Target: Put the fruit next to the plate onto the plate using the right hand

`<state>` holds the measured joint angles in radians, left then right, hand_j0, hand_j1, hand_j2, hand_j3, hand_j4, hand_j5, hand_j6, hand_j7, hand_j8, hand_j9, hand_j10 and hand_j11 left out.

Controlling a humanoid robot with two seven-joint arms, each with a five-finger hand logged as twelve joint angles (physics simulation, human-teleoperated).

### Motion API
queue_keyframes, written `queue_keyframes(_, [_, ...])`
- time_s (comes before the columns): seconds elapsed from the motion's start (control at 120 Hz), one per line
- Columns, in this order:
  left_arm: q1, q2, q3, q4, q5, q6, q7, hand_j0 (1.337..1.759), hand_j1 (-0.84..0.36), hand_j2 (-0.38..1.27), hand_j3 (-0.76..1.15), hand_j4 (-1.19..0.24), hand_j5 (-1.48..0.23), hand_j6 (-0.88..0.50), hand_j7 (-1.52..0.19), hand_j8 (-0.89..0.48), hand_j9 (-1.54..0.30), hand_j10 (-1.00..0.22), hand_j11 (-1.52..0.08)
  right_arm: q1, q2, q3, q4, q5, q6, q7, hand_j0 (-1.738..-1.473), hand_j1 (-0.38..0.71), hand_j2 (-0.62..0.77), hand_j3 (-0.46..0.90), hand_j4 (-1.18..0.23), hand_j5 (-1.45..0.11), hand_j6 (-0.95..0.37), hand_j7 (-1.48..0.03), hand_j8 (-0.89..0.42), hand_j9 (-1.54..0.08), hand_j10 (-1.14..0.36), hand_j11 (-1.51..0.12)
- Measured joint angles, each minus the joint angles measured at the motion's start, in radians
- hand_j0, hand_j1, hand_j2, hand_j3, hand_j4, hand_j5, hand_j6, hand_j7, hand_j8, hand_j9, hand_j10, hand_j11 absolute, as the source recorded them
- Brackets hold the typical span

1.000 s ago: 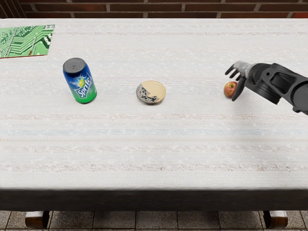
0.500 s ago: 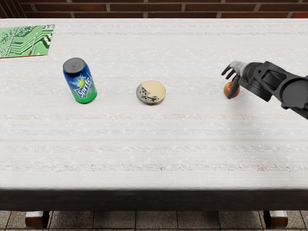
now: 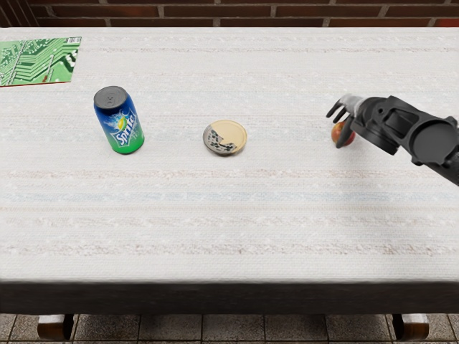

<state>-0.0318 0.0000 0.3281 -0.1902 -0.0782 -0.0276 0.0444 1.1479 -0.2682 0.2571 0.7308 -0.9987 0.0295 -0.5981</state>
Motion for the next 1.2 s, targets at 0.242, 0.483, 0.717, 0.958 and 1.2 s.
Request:
queue_keyframes(0.242, [0.0,0.0,0.0,0.0,0.0,0.0,0.0,1.658,0.07,0.05,0.0,-0.23,-0.3,-0.23,-0.3,-0.23,-0.3,-0.23,-0.3,-0.003,0.003,-0.002,-0.004,0.003,0.002,-0.002,-1.658,0.2,-0.07,0.0,-0.49,-0.58,-0.47,-0.6,-0.44,-0.6,-0.47,-0.6])
queue_keyframes(0.483, [0.0,0.0,0.0,0.0,0.0,0.0,0.0,1.658,0.07,0.05,0.0,-0.23,-0.3,-0.23,-0.3,-0.23,-0.3,-0.23,-0.3,-0.004,0.003,-0.002,-0.004,0.004,0.004,-0.004,-1.656,0.23,-0.06,0.0,-0.49,-0.61,-0.49,-0.62,-0.39,-0.63,-0.45,-0.63])
queue_keyframes(0.717, [0.0,0.0,0.0,0.0,0.0,0.0,0.0,1.658,0.07,0.05,0.0,-0.23,-0.3,-0.23,-0.3,-0.23,-0.3,-0.23,-0.3,-0.011,0.003,-0.001,-0.003,0.004,0.003,-0.009,-1.654,0.26,-0.04,0.0,-0.51,-0.64,-0.49,-0.65,-0.36,-0.66,-0.43,-0.67])
queue_keyframes(0.958, [0.001,0.0,0.0,0.0,0.0,0.0,0.0,1.658,0.07,0.05,0.0,-0.23,-0.3,-0.23,-0.3,-0.23,-0.3,-0.23,-0.3,-0.005,0.004,-0.001,0.001,0.039,0.007,-0.012,-1.656,0.27,0.07,0.0,-0.54,-0.68,-0.5,-0.69,-0.34,-0.7,-0.42,-0.71])
queue_keyframes(1.2, [0.0,0.0,0.0,0.0,0.0,0.0,0.0,1.658,0.07,0.05,0.0,-0.23,-0.3,-0.23,-0.3,-0.23,-0.3,-0.23,-0.3,0.003,0.004,0.003,0.009,0.084,0.01,-0.013,-1.658,0.25,0.16,0.0,-0.56,-0.74,-0.55,-0.73,-0.38,-0.75,-0.47,-0.75])
